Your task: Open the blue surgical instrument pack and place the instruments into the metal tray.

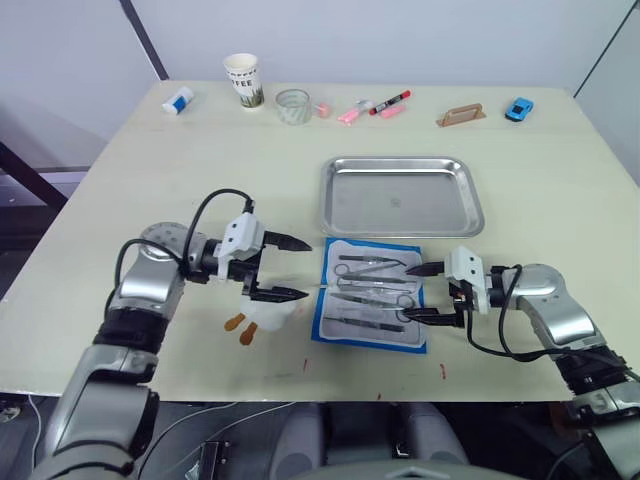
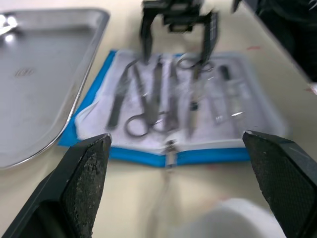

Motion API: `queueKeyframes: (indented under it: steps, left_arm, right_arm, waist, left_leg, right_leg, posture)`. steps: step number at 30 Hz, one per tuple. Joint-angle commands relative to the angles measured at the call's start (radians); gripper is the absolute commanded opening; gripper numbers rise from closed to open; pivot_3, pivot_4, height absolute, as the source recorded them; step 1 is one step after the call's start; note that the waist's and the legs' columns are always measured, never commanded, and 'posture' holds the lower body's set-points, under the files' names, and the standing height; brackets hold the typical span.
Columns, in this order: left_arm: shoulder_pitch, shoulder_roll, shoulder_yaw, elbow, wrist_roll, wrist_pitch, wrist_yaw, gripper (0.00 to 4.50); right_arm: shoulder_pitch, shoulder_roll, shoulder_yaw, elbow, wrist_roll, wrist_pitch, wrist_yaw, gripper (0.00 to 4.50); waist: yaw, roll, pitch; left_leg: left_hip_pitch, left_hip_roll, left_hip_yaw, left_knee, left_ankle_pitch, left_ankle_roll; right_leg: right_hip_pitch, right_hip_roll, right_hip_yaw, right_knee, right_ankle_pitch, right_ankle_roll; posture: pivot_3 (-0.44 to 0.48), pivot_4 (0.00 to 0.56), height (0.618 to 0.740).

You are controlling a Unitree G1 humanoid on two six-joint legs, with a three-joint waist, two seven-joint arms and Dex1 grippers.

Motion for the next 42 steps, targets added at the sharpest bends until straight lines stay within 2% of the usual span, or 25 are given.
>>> queueKeyframes:
  steps: [1,5,9,14,23,29,34,42]
  left_arm:
    - [-0.108,-0.057,-0.011,0.120,0.055,-0.042,0.001,4.50]
    - [-0.188,-0.107,-0.019,0.247,0.093,-0.071,-0.021,3.31]
    - [-0.246,-0.145,-0.027,0.344,0.131,-0.125,-0.038,1.53]
    - [-0.324,-0.202,-0.061,0.459,0.203,-0.191,-0.052,1.53]
    - [-0.376,-0.278,-0.074,0.579,0.288,-0.286,0.013,1.53]
    - [-0.389,-0.315,-0.072,0.622,0.347,-0.297,0.102,1.53]
    - [-0.386,-0.314,-0.085,0.643,0.390,-0.306,0.131,1.53]
    - [-0.370,-0.287,-0.104,0.636,0.413,-0.270,0.040,1.53]
  right_arm:
    - [0.003,0.010,0.031,0.032,-0.041,0.025,-0.020,4.38]
    - [0.002,0.012,0.033,0.037,-0.046,0.019,-0.021,4.50]
    - [0.011,0.012,0.032,0.031,-0.047,0.019,-0.025,4.50]
    - [0.028,0.017,0.033,0.021,-0.046,0.018,-0.034,4.50]
    - [0.030,0.025,0.033,0.015,-0.048,0.016,-0.047,4.50]
    - [0.028,0.029,0.036,0.015,-0.051,0.013,-0.052,4.50]
    - [0.027,0.032,0.042,0.016,-0.055,0.008,-0.054,4.50]
    - [0.011,0.045,0.045,0.032,-0.066,-0.001,-0.057,4.50]
  waist:
    - [0.000,0.000,0.000]
    - [-0.007,0.000,0.000]
    - [-0.006,0.000,0.000]
    - [0.000,-0.001,0.000]
    - [-0.003,-0.001,0.000]
    - [-0.004,-0.001,0.000]
    - [-0.004,-0.001,0.000]
    - [-0.010,-0.001,-0.001]
  left_leg:
    - [0.000,0.000,0.000,0.000,0.000,0.000]
    - [0.000,0.000,-0.001,-0.001,0.000,0.000]
    - [0.001,-0.001,-0.002,-0.001,0.000,0.000]
    - [0.000,-0.001,-0.003,-0.001,0.000,0.000]
    - [0.000,-0.001,-0.003,-0.001,0.000,0.000]
    - [0.000,-0.001,-0.003,-0.001,0.000,0.000]
    - [0.000,-0.001,-0.003,-0.001,0.000,0.000]
    - [0.001,-0.001,-0.003,-0.001,0.000,0.000]
  right_leg:
    - [0.000,0.000,-0.001,0.000,0.000,0.000]
    - [0.000,0.001,0.000,0.000,0.000,-0.001]
    - [0.000,0.001,0.001,0.000,0.001,-0.001]
    - [0.000,0.001,0.001,0.000,0.001,-0.001]
    - [0.000,0.001,0.001,0.000,0.001,-0.001]
    - [0.000,0.001,0.001,0.000,0.001,-0.001]
    - [0.000,0.001,0.001,0.000,0.001,-0.001]
    - [0.000,0.002,0.001,0.000,0.001,-0.001]
  posture:
    - [0.000,0.150,0.740]
    - [0.000,0.150,0.740]
    - [0.000,0.150,0.740]
    - [0.000,0.150,0.740]
    - [0.000,0.150,0.740]
    - [0.000,0.150,0.740]
    - [0.000,0.150,0.740]
    - [0.000,0.150,0.740]
